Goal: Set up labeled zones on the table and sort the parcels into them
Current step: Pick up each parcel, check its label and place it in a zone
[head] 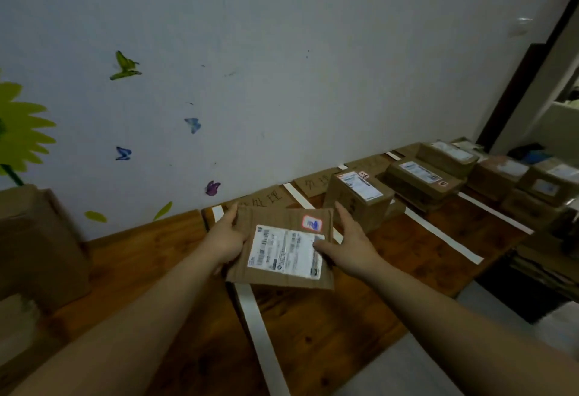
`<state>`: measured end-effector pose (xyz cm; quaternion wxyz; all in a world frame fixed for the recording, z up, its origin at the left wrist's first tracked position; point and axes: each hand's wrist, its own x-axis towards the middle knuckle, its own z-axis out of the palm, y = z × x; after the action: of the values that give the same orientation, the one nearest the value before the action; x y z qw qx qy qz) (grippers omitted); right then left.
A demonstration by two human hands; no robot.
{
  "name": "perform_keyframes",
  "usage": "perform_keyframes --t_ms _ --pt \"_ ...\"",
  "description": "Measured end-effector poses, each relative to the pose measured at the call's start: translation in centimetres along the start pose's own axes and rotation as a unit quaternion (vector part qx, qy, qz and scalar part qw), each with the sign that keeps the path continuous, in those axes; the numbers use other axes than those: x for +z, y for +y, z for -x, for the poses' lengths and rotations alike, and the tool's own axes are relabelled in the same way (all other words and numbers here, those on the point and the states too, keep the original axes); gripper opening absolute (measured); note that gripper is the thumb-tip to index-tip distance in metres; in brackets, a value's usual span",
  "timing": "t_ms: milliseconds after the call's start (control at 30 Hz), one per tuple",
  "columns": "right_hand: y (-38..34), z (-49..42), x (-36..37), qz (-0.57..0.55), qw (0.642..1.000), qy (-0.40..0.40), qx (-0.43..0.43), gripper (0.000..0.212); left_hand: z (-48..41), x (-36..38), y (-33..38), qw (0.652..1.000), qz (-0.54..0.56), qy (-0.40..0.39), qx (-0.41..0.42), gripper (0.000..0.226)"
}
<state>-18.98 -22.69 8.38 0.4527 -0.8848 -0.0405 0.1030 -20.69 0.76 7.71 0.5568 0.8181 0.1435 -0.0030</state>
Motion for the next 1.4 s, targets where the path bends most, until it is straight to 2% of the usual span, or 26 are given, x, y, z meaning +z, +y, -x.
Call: perform_keyframes --t_ms 100,167,267,333,400,467,567,667,833,900,1033,1100,1200,1400 --pt "1.4 -2.1 -0.1 0.013 0.999 -0.045 0.013 0.037 -1.9 0.9 -0.3 0.996 -0.089 -0.026 -0.009 0.062" --pt "2.8 -3.5 0.0 0.019 0.997 -0.069 0.026 0.028 -3.2 1.6 -0.8 0.995 -0.101 -0.004 -0.015 0.065" --pt "4.5 -6.2 0.5 -0.005 0.996 -0.061 0.064 0.018 -3.9 2.9 -0.8 0.995 -0.05 0.084 -0.024 0.064" --pt "5.6 -8.2 1.1 -0.028 0.992 -0.061 0.103 0.018 -4.1 4.3 -1.4 0.992 0.01 0.111 -0.066 0.067" --pt "6.6 -10.0 1.8 -0.028 0.99 -0.074 0.118 0.018 -3.9 6.3 -2.4 0.981 0.085 0.079 -0.154 0.07" --pt "7.6 -11.6 2.5 -0.025 0.988 -0.096 0.114 0.017 -3.8 8.6 -3.5 0.971 0.117 0.035 -0.207 0.062" --pt "8.8 -13.0 2.7 0.001 0.985 -0.159 0.074 0.022 -4.5 10.8 -4.9 0.965 0.128 0.064 -0.219 0.066" --pt "10.2 -14.0 2.3 0.067 0.974 -0.216 0.004 0.04 -5.3 12.2 -5.1 0.966 0.079 0.108 -0.22 0.068" --pt "12.6 -15.7 1.4 0.097 0.964 -0.246 -0.039 0.039 -7.1 15.0 -5.4 0.969 0.011 0.156 -0.192 0.071" --pt "13.0 -16.3 1.0 0.091 0.965 -0.241 -0.041 0.043 -7.6 15.8 -5.3 0.974 0.011 0.134 -0.184 0.071" --pt "13.2 -17.6 0.4 0.112 0.966 -0.228 -0.046 0.051 -7.9 16.7 -5.1 0.983 -0.01 0.091 -0.159 0.086" --pt "12.8 -18.5 0.2 0.115 0.967 -0.221 -0.055 0.048 -7.9 16.8 -4.6 0.982 -0.08 0.081 -0.153 0.08" --pt "11.7 -19.5 0.2 0.113 0.966 -0.216 -0.084 0.038 -8.1 15.8 -4.5 0.96 -0.222 0.083 -0.151 0.075" --pt "9.7 -17.5 1.7 0.15 0.935 -0.293 -0.128 0.051 -7.4 12.8 -6.0 0.951 -0.262 0.047 -0.159 0.071"
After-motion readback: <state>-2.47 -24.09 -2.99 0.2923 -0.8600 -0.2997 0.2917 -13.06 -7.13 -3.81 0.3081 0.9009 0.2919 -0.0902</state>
